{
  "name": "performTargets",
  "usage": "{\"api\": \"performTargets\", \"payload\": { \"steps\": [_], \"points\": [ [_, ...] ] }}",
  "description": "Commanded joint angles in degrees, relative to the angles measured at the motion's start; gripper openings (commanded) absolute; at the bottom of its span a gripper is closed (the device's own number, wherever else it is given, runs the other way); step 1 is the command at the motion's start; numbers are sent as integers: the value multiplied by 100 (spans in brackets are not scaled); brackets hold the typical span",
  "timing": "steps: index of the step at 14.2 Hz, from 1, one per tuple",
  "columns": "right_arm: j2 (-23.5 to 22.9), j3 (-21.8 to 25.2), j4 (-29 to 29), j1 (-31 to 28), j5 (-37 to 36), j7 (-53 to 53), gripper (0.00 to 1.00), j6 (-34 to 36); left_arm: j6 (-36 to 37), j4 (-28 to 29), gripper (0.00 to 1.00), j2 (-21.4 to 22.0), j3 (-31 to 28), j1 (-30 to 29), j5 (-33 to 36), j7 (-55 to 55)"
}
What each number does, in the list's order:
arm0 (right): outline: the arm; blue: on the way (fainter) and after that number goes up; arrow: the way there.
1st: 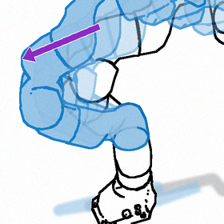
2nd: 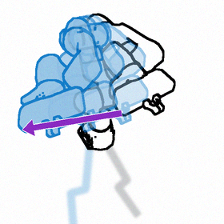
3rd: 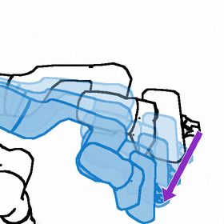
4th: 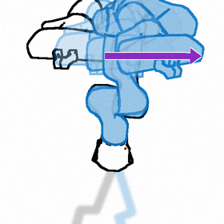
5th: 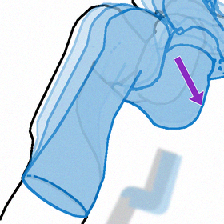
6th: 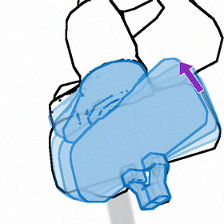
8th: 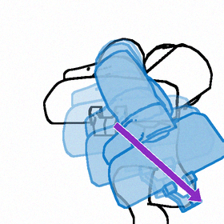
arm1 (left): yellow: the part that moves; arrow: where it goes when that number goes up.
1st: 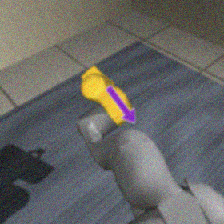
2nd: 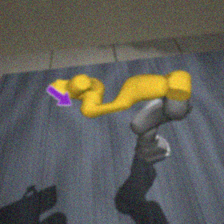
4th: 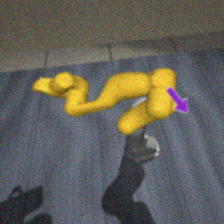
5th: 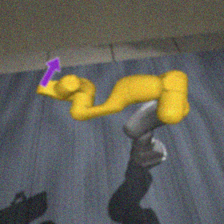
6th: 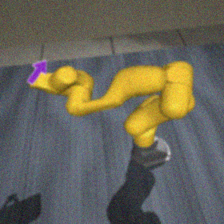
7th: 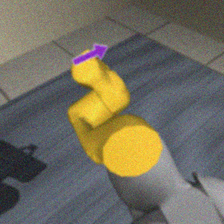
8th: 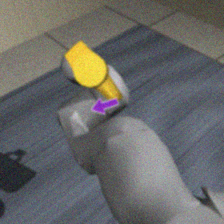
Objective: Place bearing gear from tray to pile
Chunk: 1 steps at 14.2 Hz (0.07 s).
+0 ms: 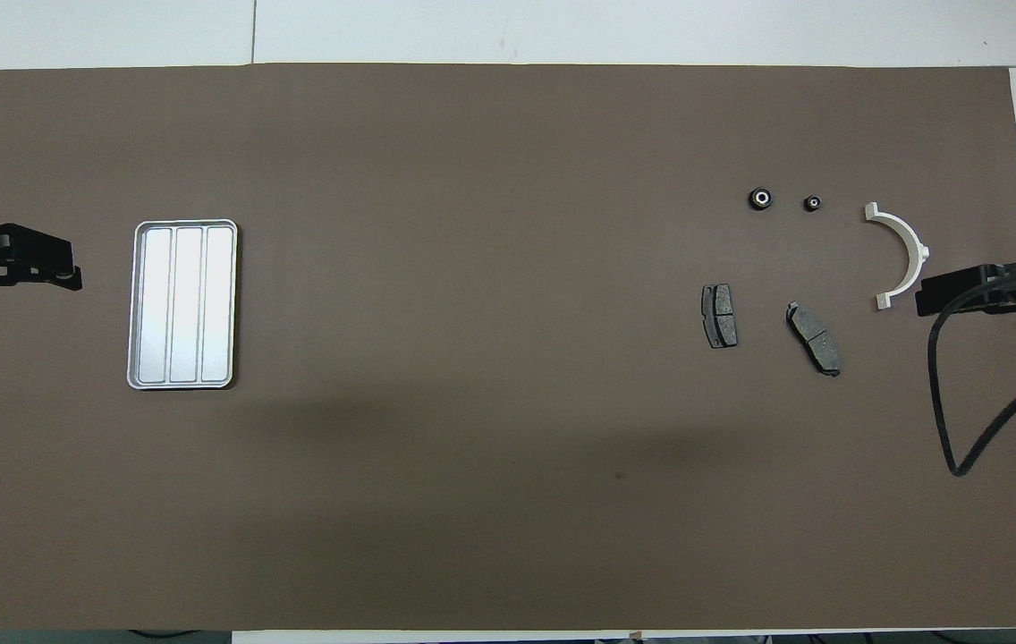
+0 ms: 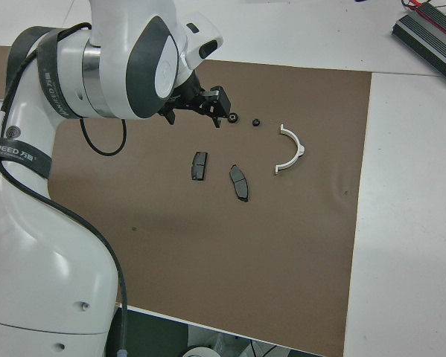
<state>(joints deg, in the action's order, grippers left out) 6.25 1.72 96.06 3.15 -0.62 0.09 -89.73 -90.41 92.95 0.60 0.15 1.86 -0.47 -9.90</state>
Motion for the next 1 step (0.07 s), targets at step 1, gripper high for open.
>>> {"api": "performTargets", "payload": {
  "steps": [1],
  "points": [
    [-45, -93, -122, -113, 132, 61, 100, 176, -117, 162, 100, 133, 3, 16, 73, 32]
  ]
}}
